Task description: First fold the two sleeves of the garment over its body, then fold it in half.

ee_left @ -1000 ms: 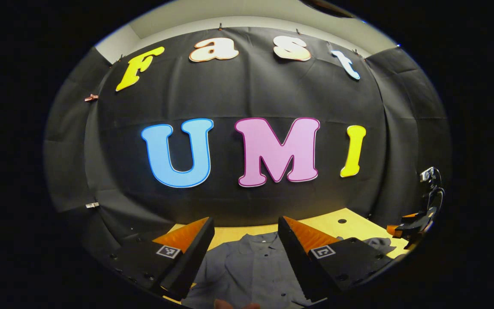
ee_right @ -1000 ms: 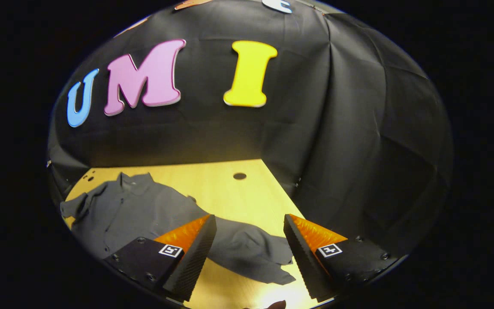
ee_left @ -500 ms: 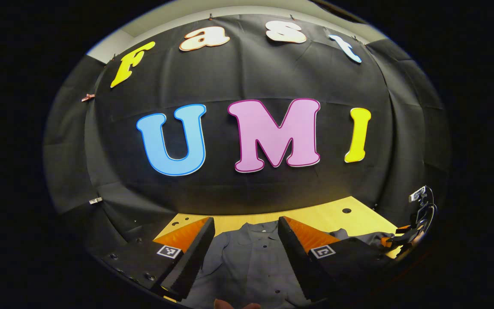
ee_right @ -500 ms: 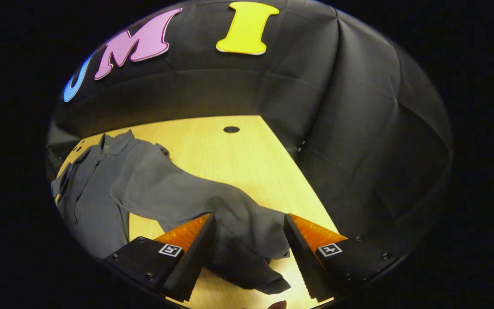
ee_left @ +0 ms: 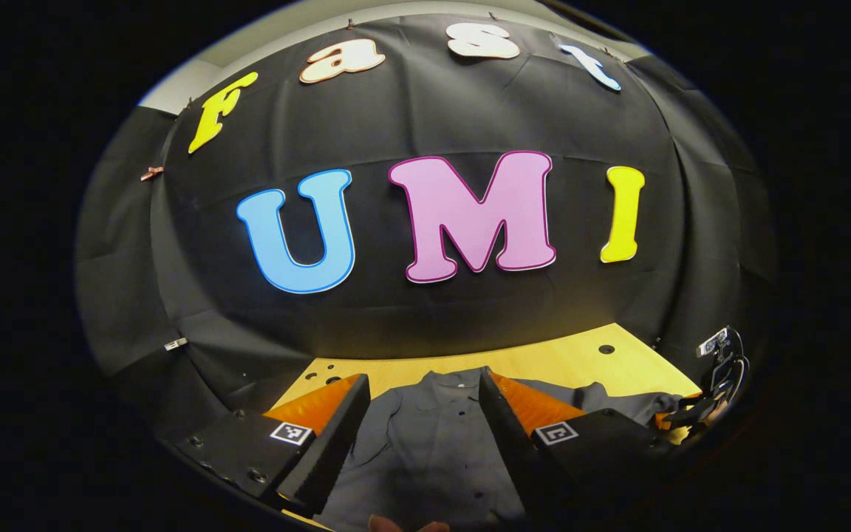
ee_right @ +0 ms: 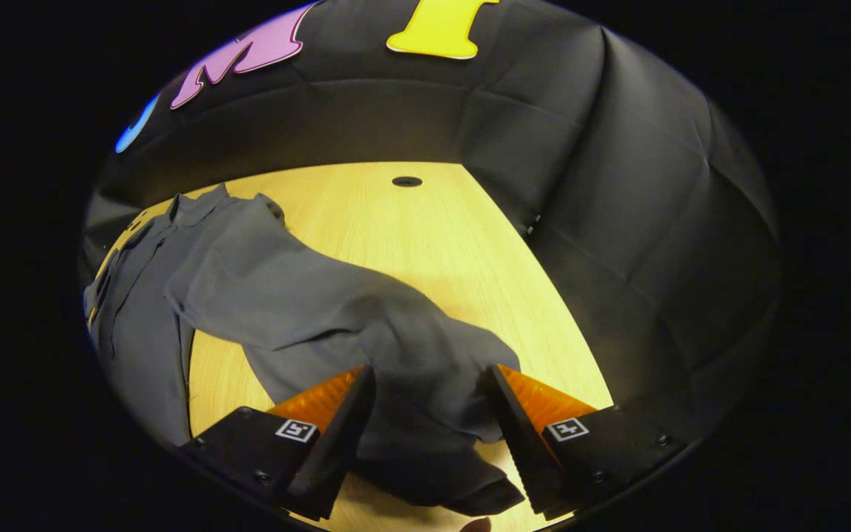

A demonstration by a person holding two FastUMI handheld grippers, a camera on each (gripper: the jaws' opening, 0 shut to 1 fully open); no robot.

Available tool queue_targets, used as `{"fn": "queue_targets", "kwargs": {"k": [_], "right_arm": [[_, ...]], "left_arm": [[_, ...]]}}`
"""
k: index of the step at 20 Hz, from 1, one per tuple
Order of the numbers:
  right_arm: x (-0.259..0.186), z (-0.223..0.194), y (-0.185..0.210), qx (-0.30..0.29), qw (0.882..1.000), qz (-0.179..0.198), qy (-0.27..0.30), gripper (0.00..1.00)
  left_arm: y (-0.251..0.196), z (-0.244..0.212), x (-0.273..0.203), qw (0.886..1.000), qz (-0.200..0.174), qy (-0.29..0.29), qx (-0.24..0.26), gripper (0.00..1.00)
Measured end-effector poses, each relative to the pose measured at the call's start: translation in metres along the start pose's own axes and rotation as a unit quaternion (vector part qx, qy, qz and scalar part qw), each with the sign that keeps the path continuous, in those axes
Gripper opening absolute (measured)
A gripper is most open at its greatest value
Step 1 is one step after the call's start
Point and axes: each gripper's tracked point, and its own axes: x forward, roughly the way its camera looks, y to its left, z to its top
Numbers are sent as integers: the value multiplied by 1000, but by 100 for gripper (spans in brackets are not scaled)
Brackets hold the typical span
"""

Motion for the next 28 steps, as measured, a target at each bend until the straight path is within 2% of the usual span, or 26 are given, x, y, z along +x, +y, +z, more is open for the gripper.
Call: {"fn": "queue_targets", "kwargs": {"k": [1, 3, 5, 8, 16, 24, 28], "right_arm": [[2, -7, 5, 20, 1000, 13, 7, 96], [7, -5, -1, 23, 1000, 0, -1, 73], [5, -2, -2, 37, 999, -3, 1, 10], [-8, 8, -2, 62, 998, -5, -6, 5], [-87, 16, -1, 45, 996, -39, -69, 5], [-163, 35, 51, 30, 990, -65, -120, 5], [-189, 54, 93, 31, 988, -58, -141, 5]], "left_arm": [[1, -1, -2, 1000, 1, 0, 1, 94], [1, -1, -4, 1000, 1, 0, -2, 94], [3, -2, -6, 1000, -2, 0, -3, 94], [15, 2, -10, 1000, -1, -9, 5, 94], [56, -8, -22, 999, -29, -24, -8, 94], [111, -22, -34, 998, -49, -35, -25, 94], [139, -28, -35, 997, -54, -41, -29, 94]]}}
